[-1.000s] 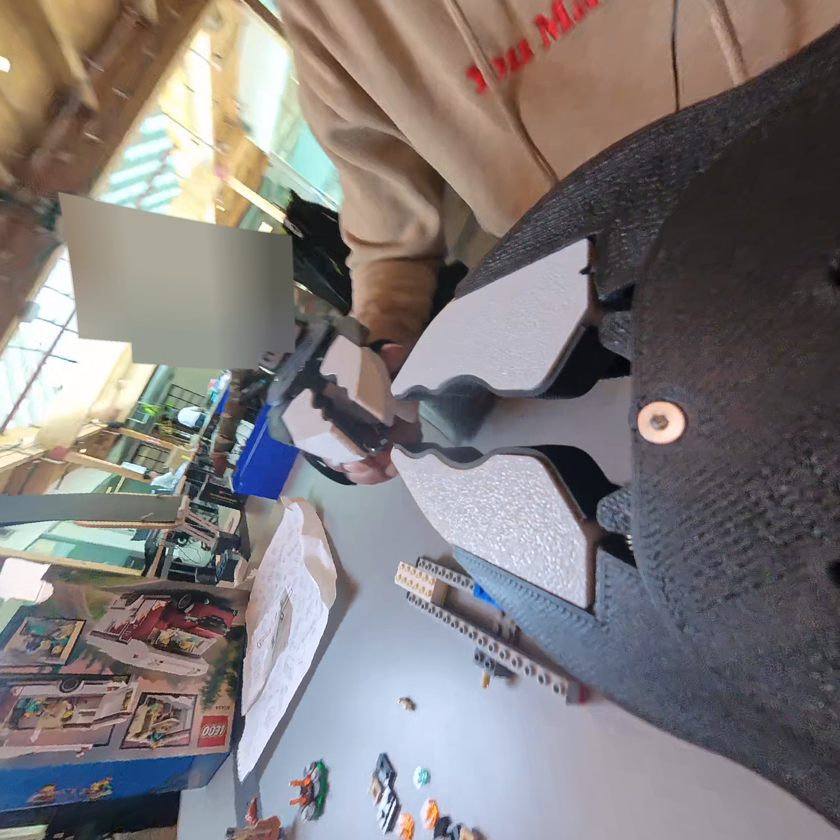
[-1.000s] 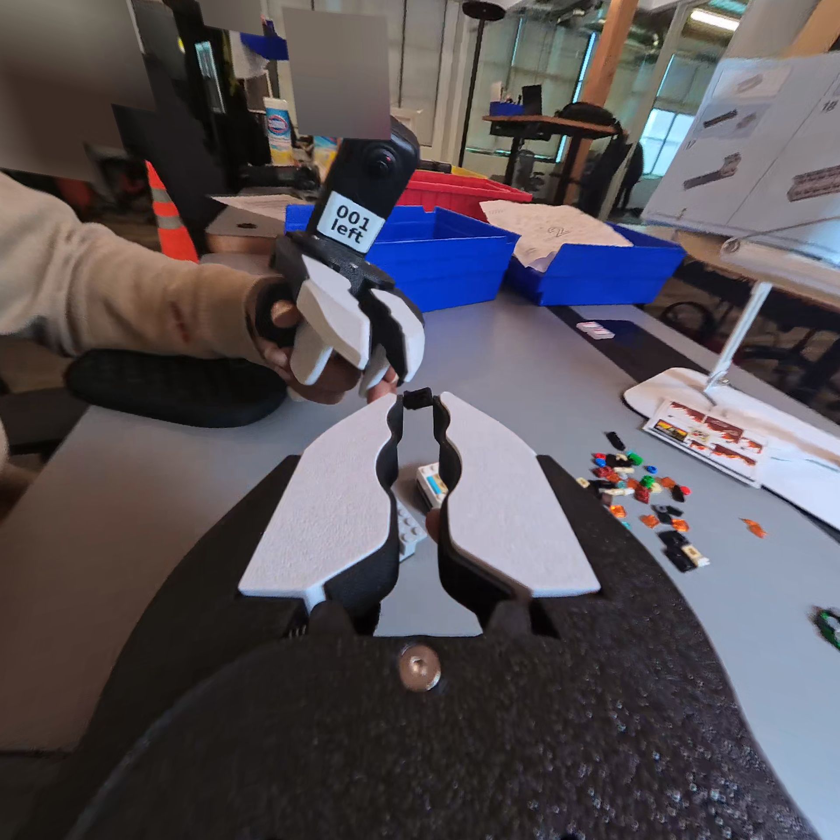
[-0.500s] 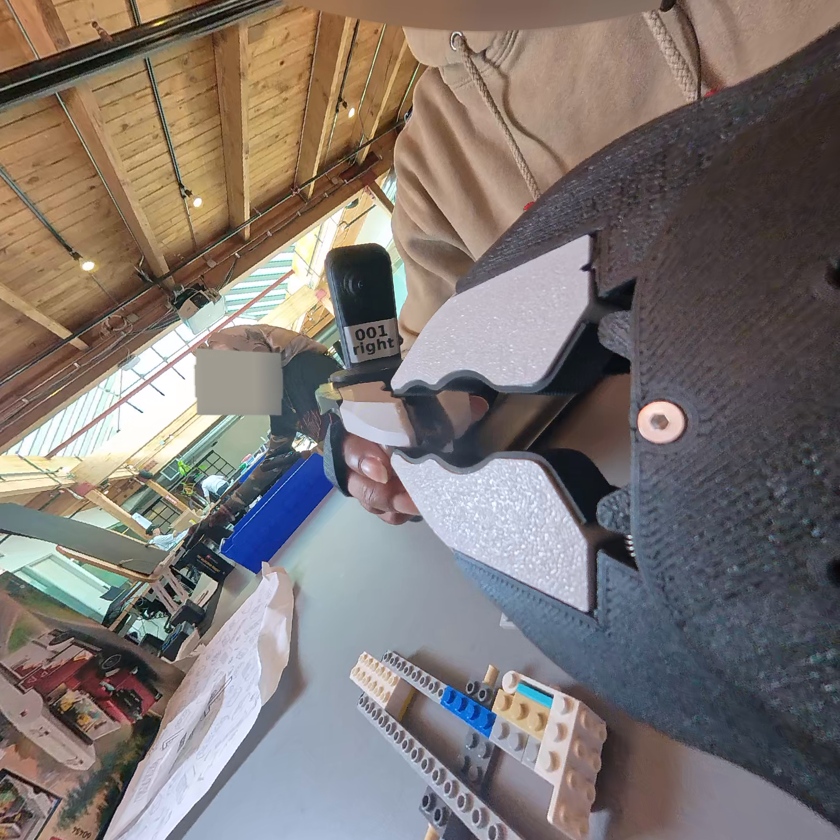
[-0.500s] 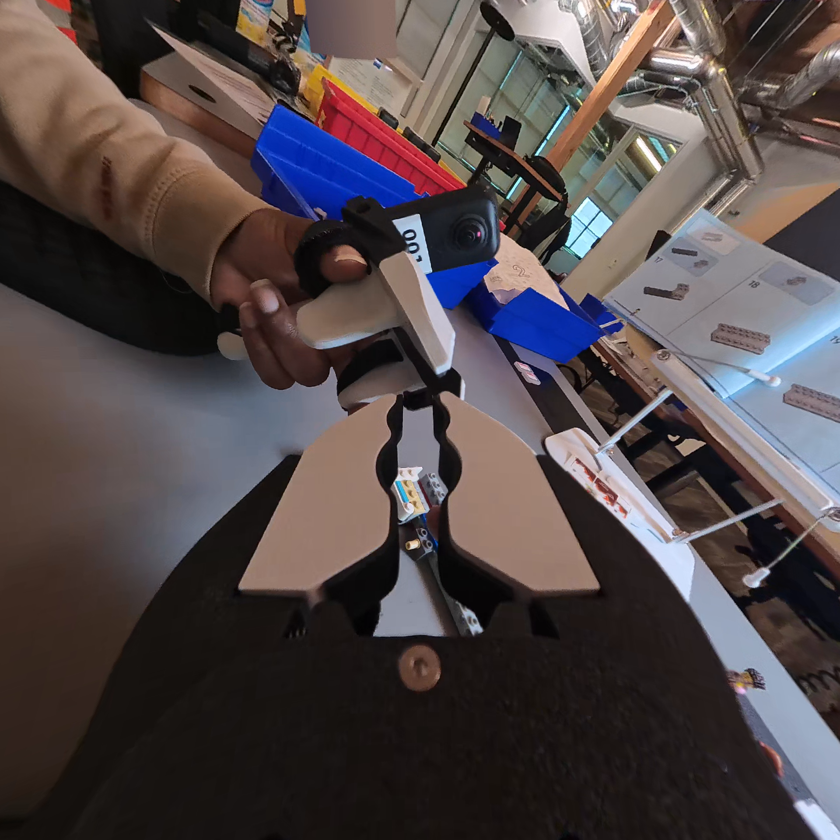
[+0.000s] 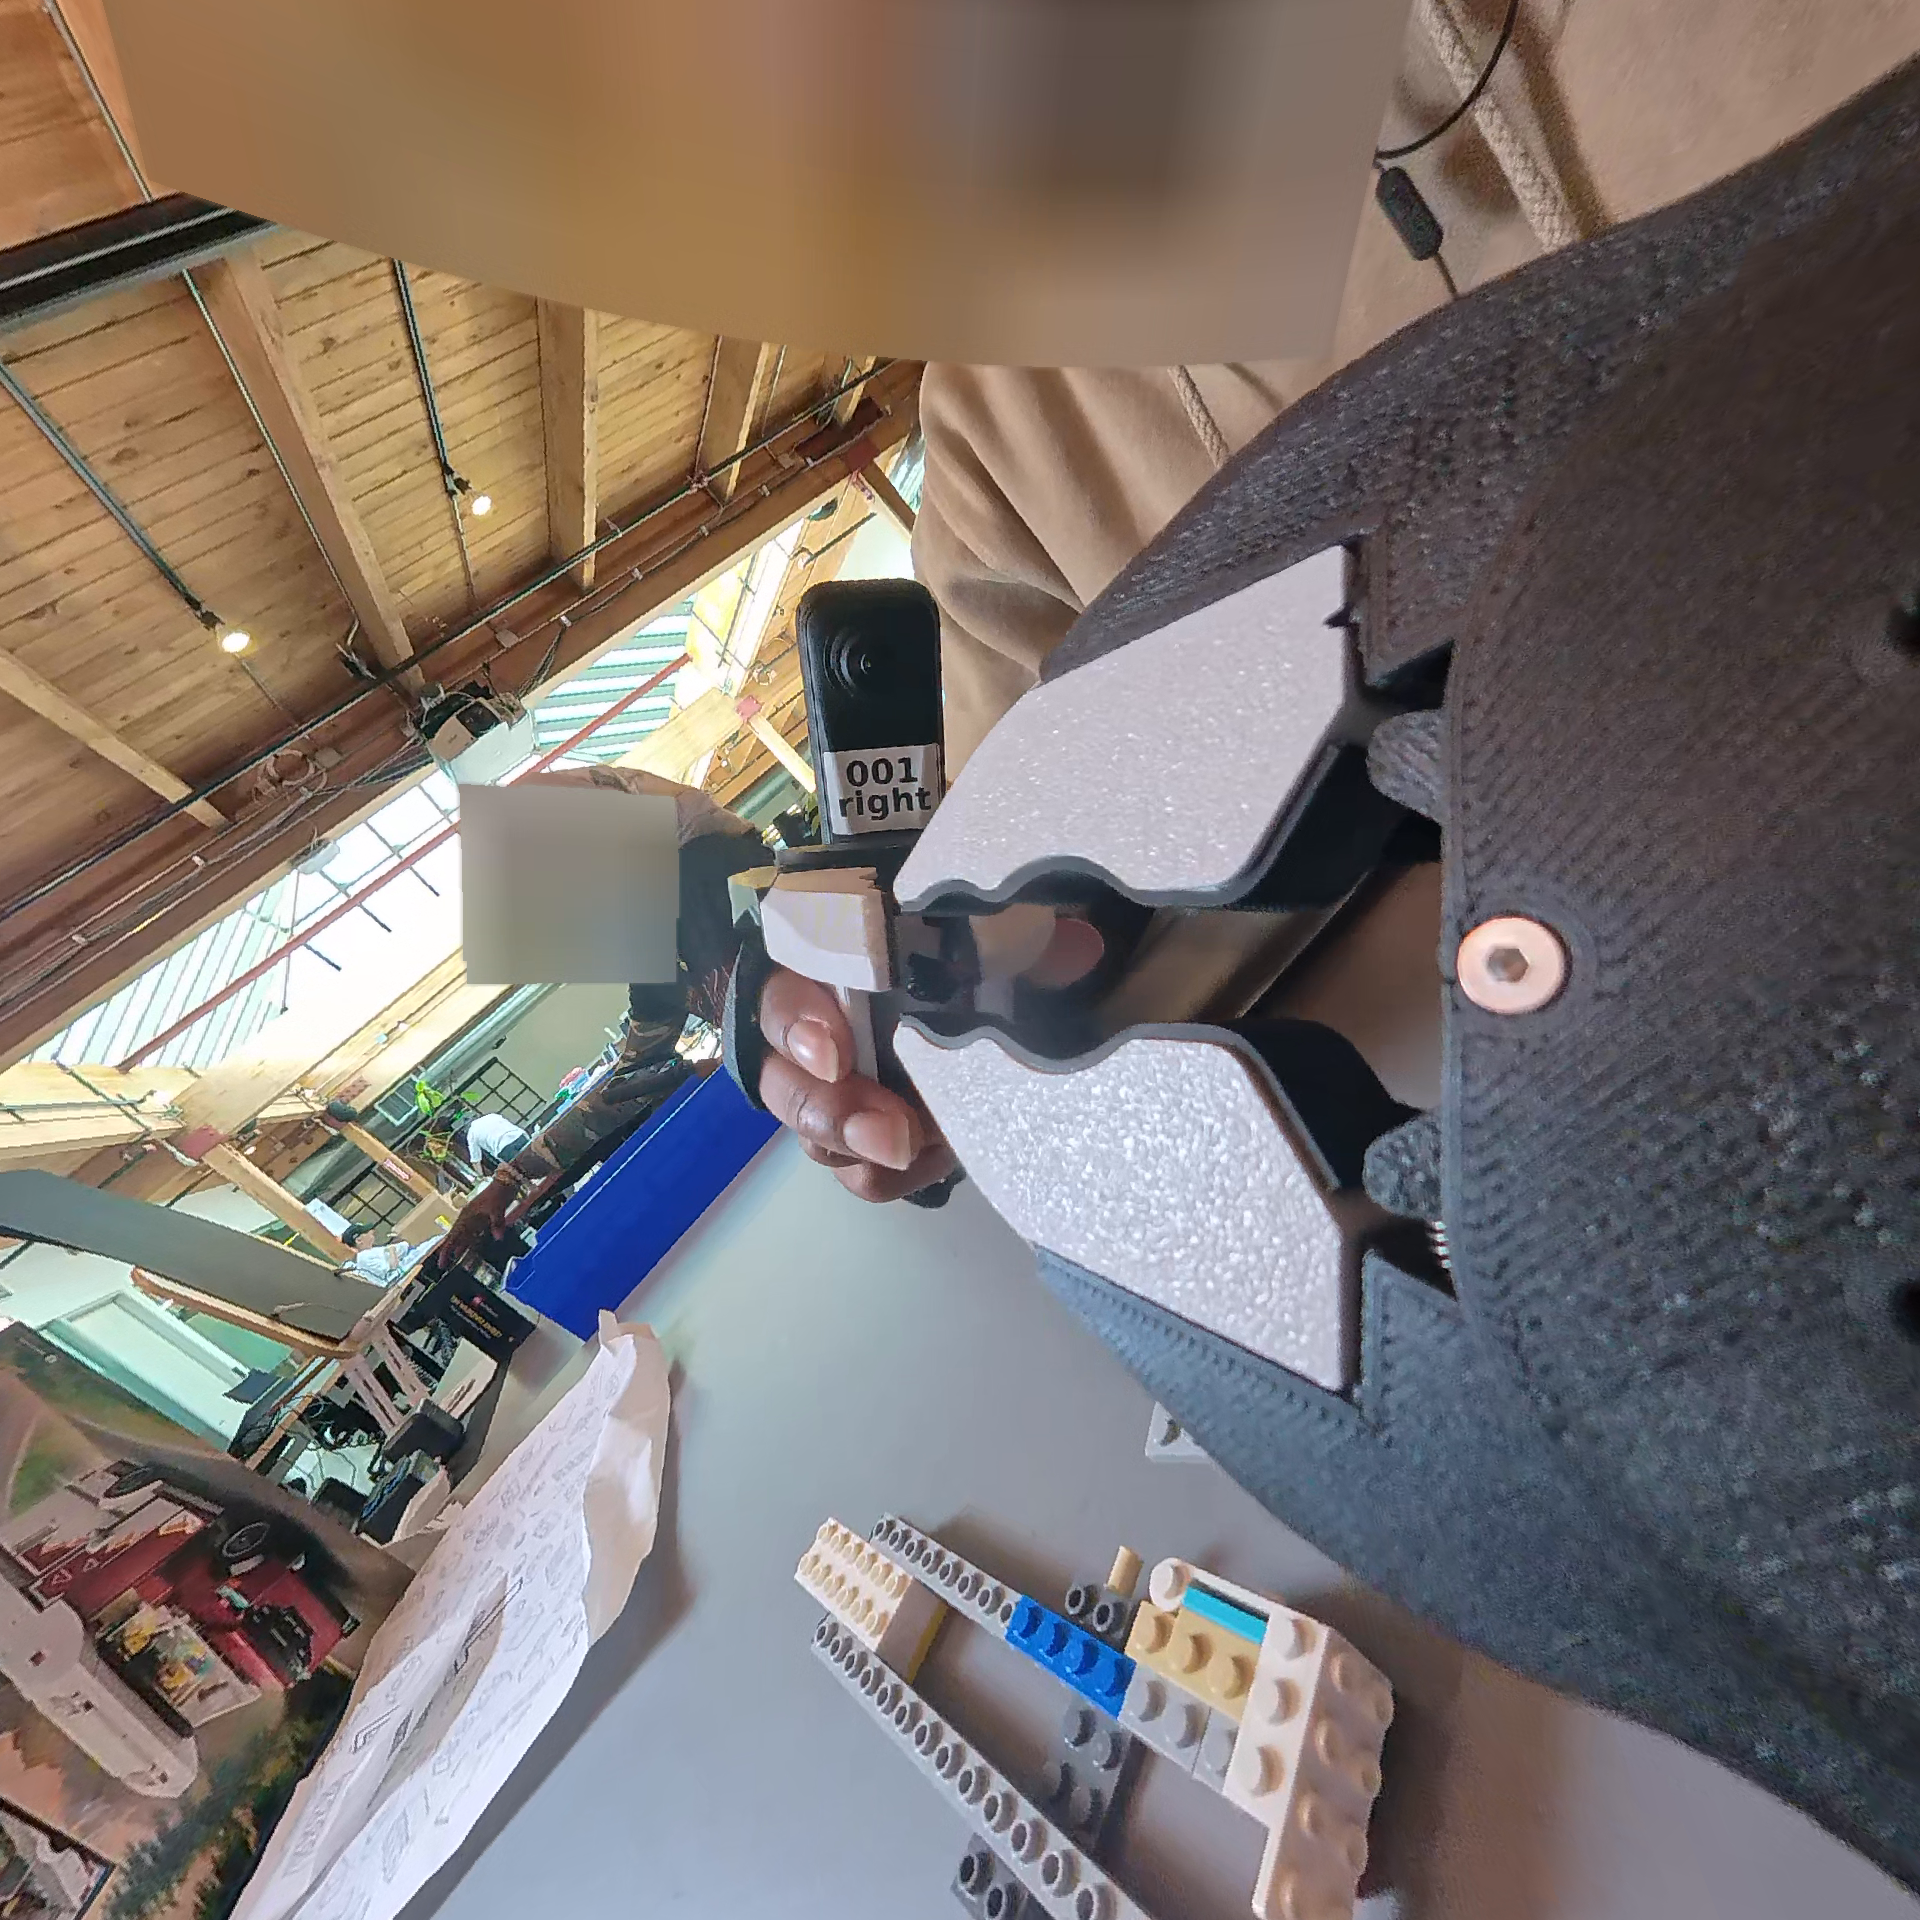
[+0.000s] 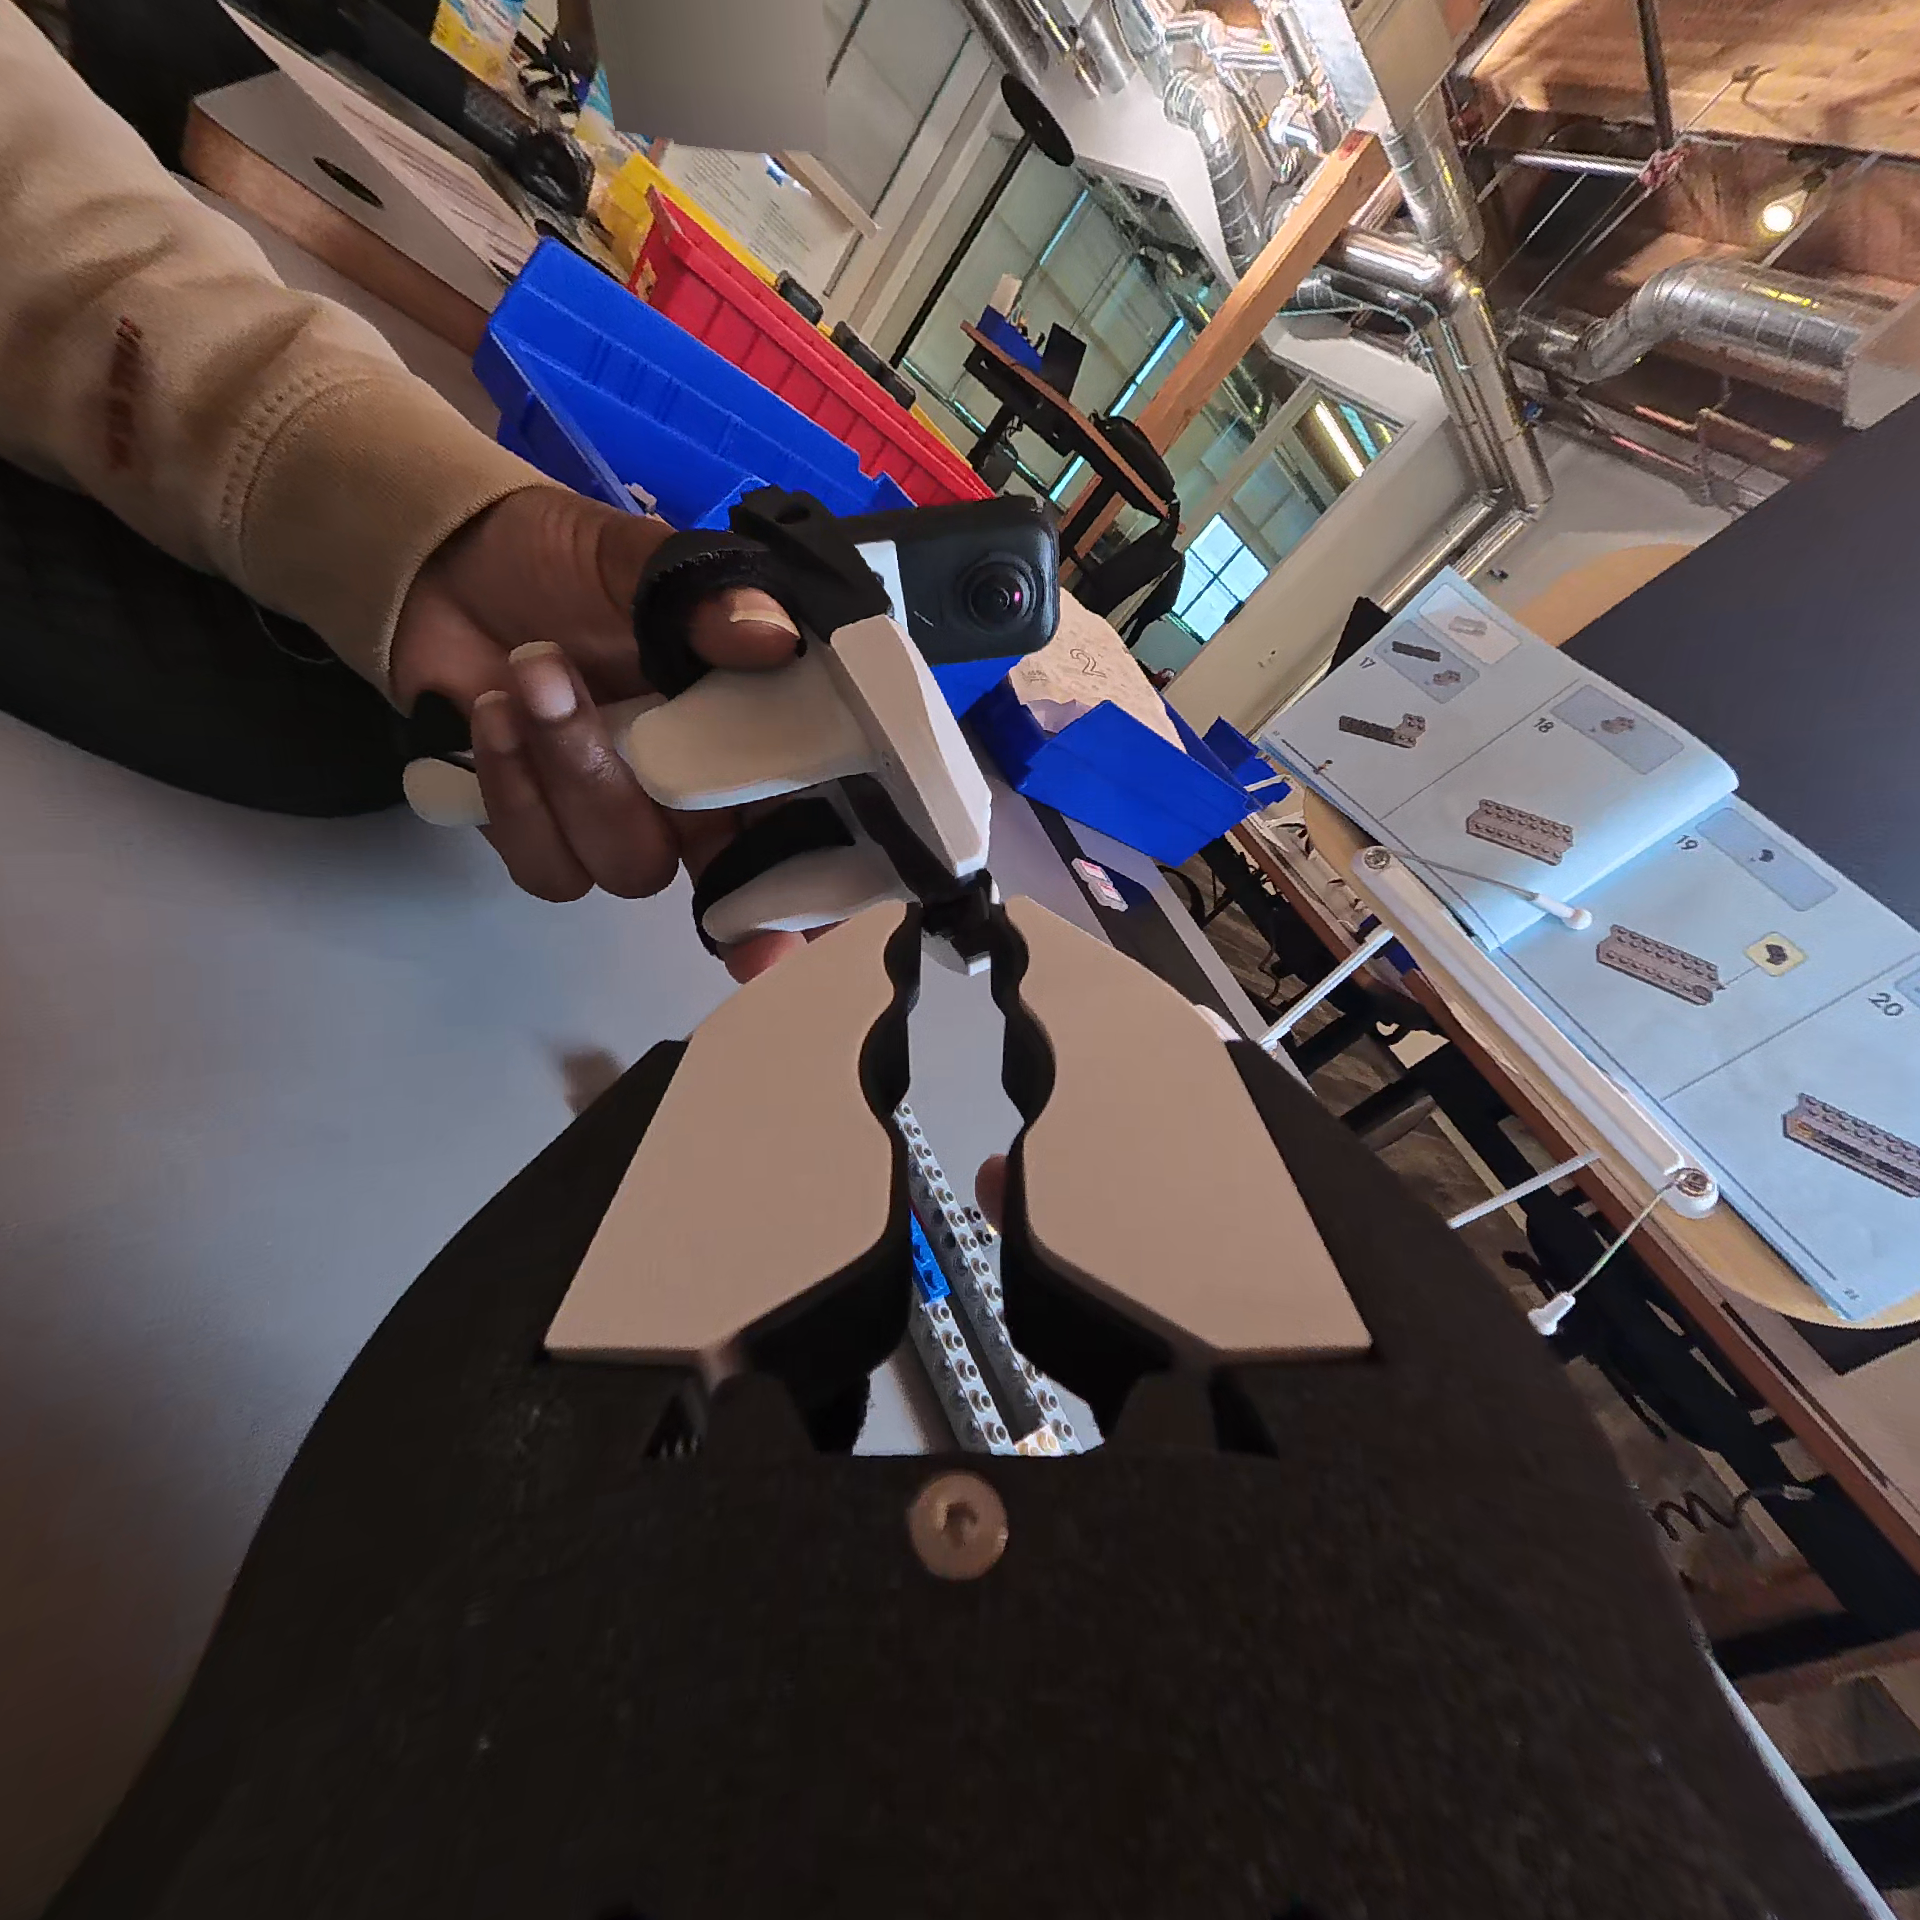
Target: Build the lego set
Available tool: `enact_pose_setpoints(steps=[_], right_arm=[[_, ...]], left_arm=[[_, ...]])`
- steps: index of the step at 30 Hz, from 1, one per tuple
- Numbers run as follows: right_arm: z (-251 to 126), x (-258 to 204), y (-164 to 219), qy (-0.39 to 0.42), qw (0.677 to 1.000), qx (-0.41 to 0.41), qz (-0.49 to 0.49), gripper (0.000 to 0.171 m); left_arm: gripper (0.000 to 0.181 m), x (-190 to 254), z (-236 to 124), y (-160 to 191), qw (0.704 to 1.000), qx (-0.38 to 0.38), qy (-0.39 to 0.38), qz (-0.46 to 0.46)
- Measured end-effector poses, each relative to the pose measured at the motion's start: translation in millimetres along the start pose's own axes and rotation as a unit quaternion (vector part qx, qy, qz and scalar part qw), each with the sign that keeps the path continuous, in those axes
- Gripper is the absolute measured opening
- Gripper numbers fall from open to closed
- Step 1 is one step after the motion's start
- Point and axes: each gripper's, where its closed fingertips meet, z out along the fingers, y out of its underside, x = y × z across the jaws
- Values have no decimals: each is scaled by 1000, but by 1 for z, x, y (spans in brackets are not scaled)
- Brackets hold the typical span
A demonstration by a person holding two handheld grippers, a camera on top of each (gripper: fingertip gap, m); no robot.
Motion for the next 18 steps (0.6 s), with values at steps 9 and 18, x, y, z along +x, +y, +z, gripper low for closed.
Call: enact_pose_setpoints(steps=[9,18], right_arm=[[-2,5,-2,13,1000,10,3,12],[-3,5,-4,19,1000,14,-10,12]], left_arm=[[15,-1,0,1,1000,-1,4,-9],[12,4,2,3,1000,-8,21,-15]])
